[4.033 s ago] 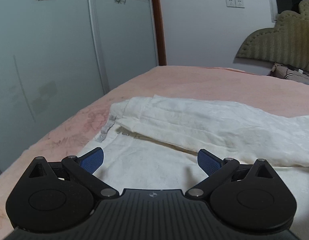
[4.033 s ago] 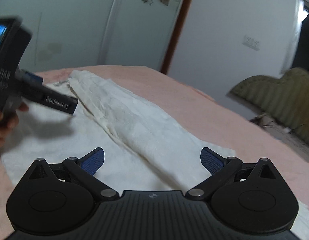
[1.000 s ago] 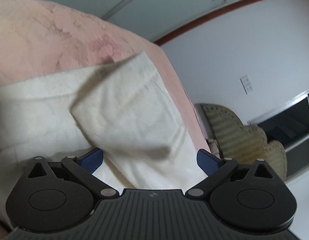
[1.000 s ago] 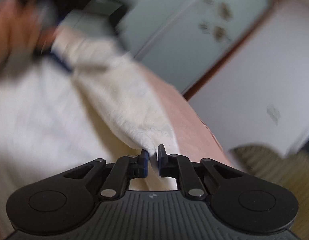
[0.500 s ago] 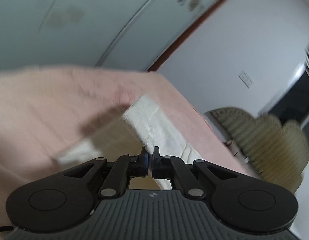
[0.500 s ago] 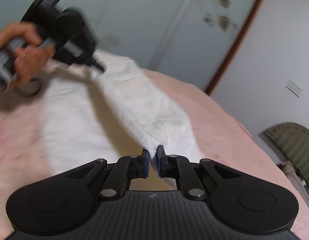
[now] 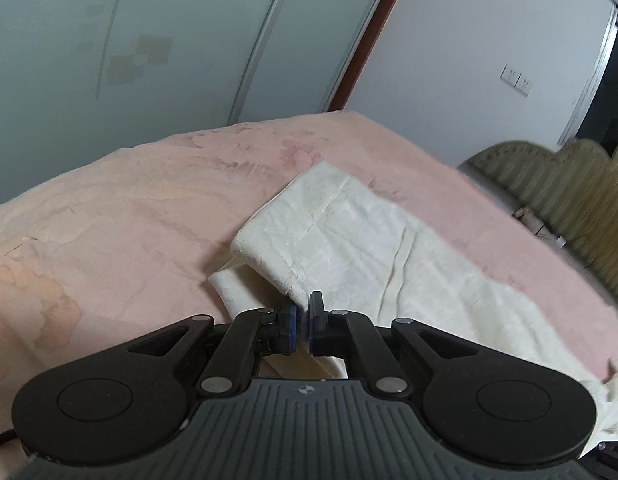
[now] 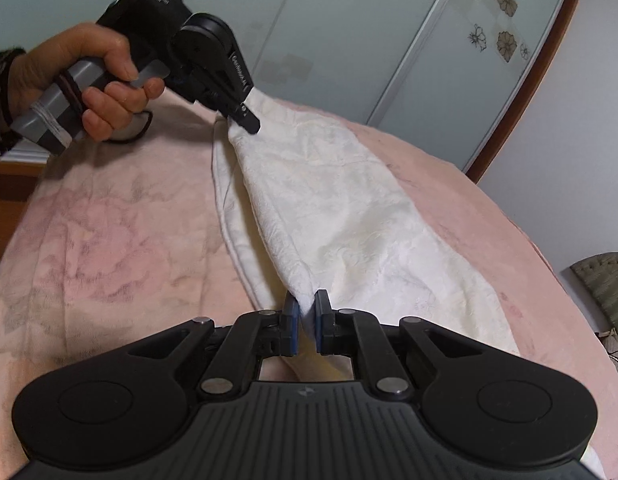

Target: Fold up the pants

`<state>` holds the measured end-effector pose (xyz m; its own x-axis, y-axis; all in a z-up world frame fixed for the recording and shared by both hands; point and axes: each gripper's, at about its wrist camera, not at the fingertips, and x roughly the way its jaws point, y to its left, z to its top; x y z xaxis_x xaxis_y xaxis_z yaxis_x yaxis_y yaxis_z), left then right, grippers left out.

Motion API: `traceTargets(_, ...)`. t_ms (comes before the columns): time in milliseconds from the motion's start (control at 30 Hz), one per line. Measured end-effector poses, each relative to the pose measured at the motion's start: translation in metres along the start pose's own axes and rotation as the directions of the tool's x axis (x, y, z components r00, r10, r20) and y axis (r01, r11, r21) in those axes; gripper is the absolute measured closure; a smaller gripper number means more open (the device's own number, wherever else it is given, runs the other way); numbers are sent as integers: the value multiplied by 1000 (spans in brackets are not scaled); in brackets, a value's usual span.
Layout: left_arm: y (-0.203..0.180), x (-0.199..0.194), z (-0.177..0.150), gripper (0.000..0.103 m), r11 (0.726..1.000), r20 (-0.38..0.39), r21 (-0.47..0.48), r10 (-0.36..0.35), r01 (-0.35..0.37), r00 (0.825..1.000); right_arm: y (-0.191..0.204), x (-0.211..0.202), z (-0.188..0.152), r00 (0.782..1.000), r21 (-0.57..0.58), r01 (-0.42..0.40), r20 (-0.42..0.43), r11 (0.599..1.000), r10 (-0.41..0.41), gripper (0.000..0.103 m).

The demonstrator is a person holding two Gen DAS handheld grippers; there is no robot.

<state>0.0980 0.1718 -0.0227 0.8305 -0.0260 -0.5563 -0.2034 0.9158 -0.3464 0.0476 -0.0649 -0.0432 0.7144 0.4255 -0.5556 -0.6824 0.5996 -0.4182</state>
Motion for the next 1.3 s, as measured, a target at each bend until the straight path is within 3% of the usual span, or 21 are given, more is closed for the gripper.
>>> traceTargets(67, -5, -4, -2, 93, 999, 14, 26, 29, -30, 999, 3, 3, -2, 1000, 13, 2, -4, 1000, -2, 95)
traceTargets(200, -13, -16, 0, 75, 994, 45, 46, 101, -103, 994, 3, 1, -7, 1000, 52, 8, 5, 999, -8, 94)
traceTargets(333, -31, -39, -2, 66, 971, 181, 67, 214, -229, 960, 6, 1, -10, 1000, 88, 26, 15, 996, -28, 94)
traceTargets(500, -62, -50, -6, 50, 981, 191, 159, 77, -108, 979, 12, -16, -13, 994, 73, 90, 47, 993, -93, 91)
traceTargets(600, -91, -43, -19, 48, 968, 162, 250, -2, -39, 987, -4, -46, -19, 991, 177, 80, 87, 981, -97, 90)
traceTargets(700, -119, -37, -36, 49, 951, 130, 306, -77, 34, 989, -31, -72, -38, 980, 311, 170, 43, 935, -192, 90)
traceTargets(800, -148, -35, -57, 48, 910, 84, 395, -174, 127, 981, -63, -89, -73, 953, 447, 297, -86, 844, -290, 90)
traceTargets(867, -167, -37, -73, 46, 852, 58, 490, -245, 186, 968, -82, -95, -101, 936, 530, 351, -208, 772, -283, 90)
traceTargets(933, -185, -42, -90, 40, 762, 19, 592, -338, 261, 941, -90, -96, -128, 924, 562, 372, -299, 739, -238, 87)
traceTargets(967, -192, -44, -99, 38, 697, -18, 646, -394, 312, 919, -89, -104, -136, 929, 588, 367, -263, 721, -259, 81)
traceTargets(1033, -207, -48, -117, 32, 558, -99, 736, -471, 383, 876, -91, -113, -148, 939, 663, 343, -239, 665, -246, 80)
traceTargets(1067, -214, -48, -128, 31, 494, -118, 781, -482, 381, 868, -92, -116, -150, 942, 693, 333, -226, 640, -246, 80)
traceTargets(1133, -226, -45, -150, 29, 383, -97, 873, -469, 302, 878, -96, -120, -151, 949, 740, 307, -192, 598, -250, 79)
traceTargets(1200, -236, -40, -172, 29, 282, -42, 942, -438, 182, 898, -107, -125, -154, 970, 823, 202, -93, 531, -224, 79)
traceTargets(1233, -240, -36, -181, 29, 241, -13, 962, -424, 126, 905, -117, -125, -156, 979, 870, 126, -32, 477, -201, 78)
traceTargets(1300, -245, -30, -192, 29, 187, 30, 981, -408, 51, 912, -132, -119, -164, 983, 937, 2, 63, 350, -174, 61)
